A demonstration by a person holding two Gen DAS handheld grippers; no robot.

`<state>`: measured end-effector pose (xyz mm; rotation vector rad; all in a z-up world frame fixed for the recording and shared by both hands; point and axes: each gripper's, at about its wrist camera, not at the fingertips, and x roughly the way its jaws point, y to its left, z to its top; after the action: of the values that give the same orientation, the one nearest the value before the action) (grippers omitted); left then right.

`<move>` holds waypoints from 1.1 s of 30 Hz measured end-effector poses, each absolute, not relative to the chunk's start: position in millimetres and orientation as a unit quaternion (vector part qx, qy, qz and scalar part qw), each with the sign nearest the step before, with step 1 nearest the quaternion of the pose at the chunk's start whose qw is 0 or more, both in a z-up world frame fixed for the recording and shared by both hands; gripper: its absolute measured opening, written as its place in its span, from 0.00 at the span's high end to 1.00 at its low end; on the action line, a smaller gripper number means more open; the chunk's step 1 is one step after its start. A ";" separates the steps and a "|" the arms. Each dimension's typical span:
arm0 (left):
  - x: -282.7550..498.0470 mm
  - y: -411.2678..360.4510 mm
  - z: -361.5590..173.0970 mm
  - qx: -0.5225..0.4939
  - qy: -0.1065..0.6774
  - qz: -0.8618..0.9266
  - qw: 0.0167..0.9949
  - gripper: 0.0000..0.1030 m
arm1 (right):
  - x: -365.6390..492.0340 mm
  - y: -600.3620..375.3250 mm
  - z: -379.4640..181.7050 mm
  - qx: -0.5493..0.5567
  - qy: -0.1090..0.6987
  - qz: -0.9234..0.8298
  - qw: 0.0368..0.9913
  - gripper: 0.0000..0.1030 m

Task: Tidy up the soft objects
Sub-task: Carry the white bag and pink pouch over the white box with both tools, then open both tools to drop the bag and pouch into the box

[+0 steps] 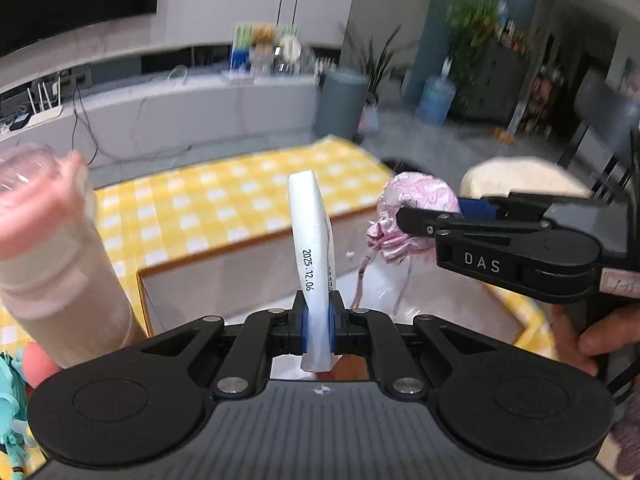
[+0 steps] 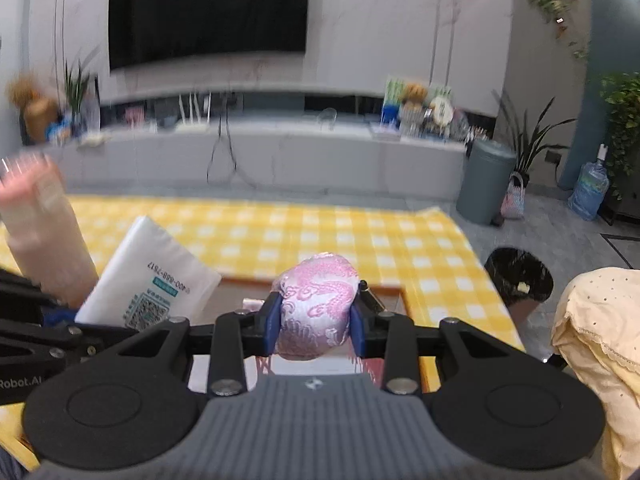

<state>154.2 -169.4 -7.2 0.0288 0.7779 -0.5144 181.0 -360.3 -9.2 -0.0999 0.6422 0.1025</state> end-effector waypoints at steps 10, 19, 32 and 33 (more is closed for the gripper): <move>190.1 -183.4 -52.4 0.064 0.450 -0.224 0.862 0.90 | 233.3 -363.3 -67.5 -0.084 0.430 0.036 0.898 0.66; 207.4 -191.2 -70.5 0.081 0.480 -0.213 0.847 0.89 | 251.7 -357.8 -84.1 -0.105 0.464 0.032 0.879 0.64; 204.1 -188.4 -65.6 0.089 0.455 -0.194 0.865 0.59 | 248.2 -353.6 -74.2 -0.127 0.466 0.047 0.874 0.46; 203.3 -187.4 -64.2 0.087 0.453 -0.193 0.866 0.56 | 245.9 -353.2 -71.3 -0.128 0.464 0.049 0.875 0.46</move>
<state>203.3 -187.4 -64.2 0.1820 0.9491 -0.4048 245.9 -353.2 -71.3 -0.2677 0.9678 0.1019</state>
